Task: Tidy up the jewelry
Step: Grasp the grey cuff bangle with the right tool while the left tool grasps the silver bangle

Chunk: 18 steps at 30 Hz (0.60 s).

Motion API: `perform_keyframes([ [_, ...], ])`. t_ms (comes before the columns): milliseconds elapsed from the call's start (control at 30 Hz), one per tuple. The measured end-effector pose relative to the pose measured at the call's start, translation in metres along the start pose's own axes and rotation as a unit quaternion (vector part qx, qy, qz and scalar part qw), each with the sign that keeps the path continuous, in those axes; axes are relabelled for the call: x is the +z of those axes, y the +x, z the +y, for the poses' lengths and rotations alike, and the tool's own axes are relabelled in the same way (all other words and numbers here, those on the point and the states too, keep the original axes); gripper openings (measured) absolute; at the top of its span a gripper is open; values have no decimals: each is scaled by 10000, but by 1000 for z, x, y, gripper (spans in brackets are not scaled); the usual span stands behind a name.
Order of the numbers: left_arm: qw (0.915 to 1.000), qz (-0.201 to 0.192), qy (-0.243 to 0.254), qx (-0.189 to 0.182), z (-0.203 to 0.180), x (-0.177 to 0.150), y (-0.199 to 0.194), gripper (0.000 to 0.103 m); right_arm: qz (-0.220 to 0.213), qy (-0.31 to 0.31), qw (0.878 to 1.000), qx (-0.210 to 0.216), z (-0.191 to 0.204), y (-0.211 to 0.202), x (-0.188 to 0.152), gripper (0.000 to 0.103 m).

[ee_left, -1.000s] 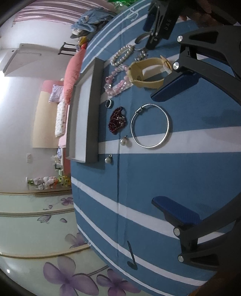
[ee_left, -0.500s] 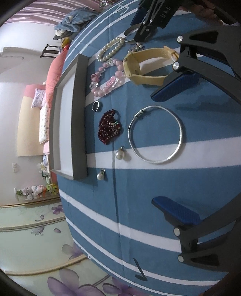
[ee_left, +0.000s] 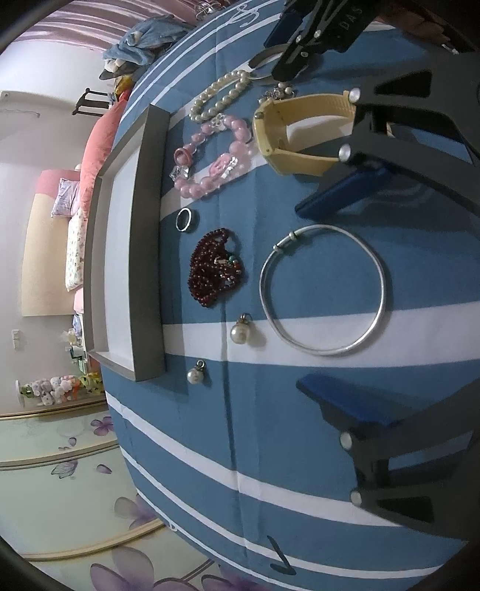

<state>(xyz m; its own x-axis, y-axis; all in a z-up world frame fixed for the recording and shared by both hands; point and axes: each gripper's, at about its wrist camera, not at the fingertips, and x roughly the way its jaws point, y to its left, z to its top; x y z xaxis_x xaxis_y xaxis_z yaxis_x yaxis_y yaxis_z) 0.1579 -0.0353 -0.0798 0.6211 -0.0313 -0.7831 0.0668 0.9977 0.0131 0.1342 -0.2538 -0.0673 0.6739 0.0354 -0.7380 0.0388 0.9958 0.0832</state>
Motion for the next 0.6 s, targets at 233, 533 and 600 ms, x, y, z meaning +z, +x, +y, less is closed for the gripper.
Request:
perform_keyframes([
  [233, 10000, -67, 1, -32, 0, 1, -2, 68, -4, 11, 10000, 11, 0, 0, 1, 67],
  [533, 9997, -127, -161, -151, 10, 1, -7, 68, -169, 26, 9997, 152, 0, -3, 3, 67],
  [600, 9995, -199, -217, -136, 15, 2, -10, 68, -267, -13, 9995, 182, 3, -6, 5, 67],
])
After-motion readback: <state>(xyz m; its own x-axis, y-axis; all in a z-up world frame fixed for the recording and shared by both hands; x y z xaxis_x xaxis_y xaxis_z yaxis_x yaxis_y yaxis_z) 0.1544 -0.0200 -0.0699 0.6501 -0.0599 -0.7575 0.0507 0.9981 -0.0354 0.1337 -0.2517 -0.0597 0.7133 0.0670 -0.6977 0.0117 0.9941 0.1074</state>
